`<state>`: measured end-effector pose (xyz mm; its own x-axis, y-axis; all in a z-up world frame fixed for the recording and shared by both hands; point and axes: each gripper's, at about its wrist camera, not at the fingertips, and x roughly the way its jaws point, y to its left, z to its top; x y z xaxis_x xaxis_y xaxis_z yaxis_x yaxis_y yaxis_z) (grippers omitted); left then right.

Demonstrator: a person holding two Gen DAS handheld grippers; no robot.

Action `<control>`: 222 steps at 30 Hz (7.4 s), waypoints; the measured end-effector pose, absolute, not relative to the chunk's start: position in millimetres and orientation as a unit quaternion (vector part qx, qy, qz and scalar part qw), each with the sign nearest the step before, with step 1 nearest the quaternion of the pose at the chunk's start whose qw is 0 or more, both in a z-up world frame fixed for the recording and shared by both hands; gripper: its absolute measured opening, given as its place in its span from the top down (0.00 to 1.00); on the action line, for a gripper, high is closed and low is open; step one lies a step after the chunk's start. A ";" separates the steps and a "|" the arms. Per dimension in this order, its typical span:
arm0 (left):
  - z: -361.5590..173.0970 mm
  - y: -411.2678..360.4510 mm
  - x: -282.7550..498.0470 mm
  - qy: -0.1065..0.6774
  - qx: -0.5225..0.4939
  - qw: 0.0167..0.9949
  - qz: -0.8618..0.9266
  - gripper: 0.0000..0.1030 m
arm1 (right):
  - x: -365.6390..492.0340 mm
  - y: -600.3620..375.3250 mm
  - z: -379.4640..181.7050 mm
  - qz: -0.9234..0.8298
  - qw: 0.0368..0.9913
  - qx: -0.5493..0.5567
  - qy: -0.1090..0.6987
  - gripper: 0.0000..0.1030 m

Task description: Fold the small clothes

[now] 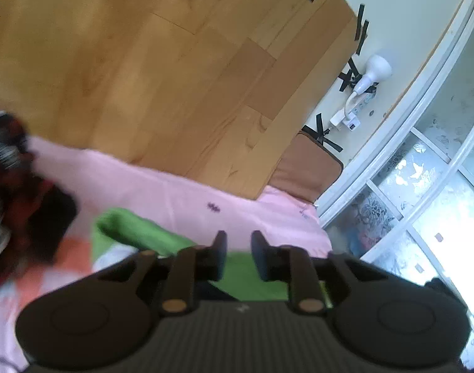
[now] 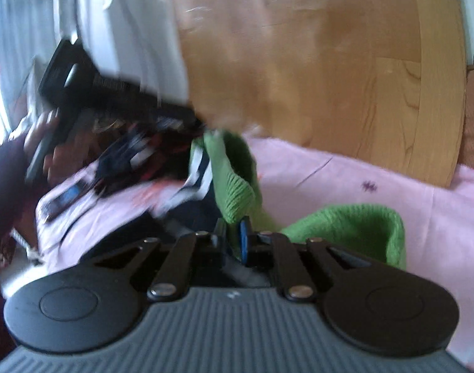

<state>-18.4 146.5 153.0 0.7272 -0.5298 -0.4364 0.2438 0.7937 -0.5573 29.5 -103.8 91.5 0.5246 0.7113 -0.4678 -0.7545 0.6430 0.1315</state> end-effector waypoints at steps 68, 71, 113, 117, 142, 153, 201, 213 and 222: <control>20.1 134.1 -63.1 0.368 -0.297 0.865 -0.167 0.94 | 24.0 -165.0 -10.5 0.196 0.936 0.183 0.229 1.00; 28.5 139.7 -71.3 0.372 -0.300 0.864 -0.159 0.94 | 24.0 -164.0 -7.1 0.195 0.936 0.178 0.233 0.99; 71.3 253.7 -144.5 0.219 -0.416 0.872 -0.138 0.44 | 9.1 89.1 56.6 0.487 0.805 0.012 0.338 0.63; 71.3 229.6 -133.0 0.229 -0.399 0.871 -0.174 0.40 | 9.8 110.1 42.8 0.495 0.804 -0.009 0.330 0.50; 30.9 208.1 -51.6 0.334 -0.351 0.867 -0.113 0.58 | 70.1 55.3 60.0 0.377 0.881 0.004 0.286 0.63; 49.1 222.8 -101.0 0.309 -0.320 0.889 -0.111 0.08 | 44.2 -17.0 65.3 0.390 0.879 0.172 0.215 0.10; 49.4 247.9 213.9 0.318 -0.282 0.903 0.058 0.15 | 364.2 144.5 29.6 0.403 0.861 0.099 0.294 0.33; 81.8 135.4 8.2 0.172 -0.121 0.975 0.075 0.00 | 202.0 48.1 52.5 0.320 0.919 0.094 0.212 0.15; 58.7 107.1 -31.5 0.188 -0.114 0.970 0.105 0.00 | 122.8 10.1 21.5 0.236 0.933 0.136 0.234 0.09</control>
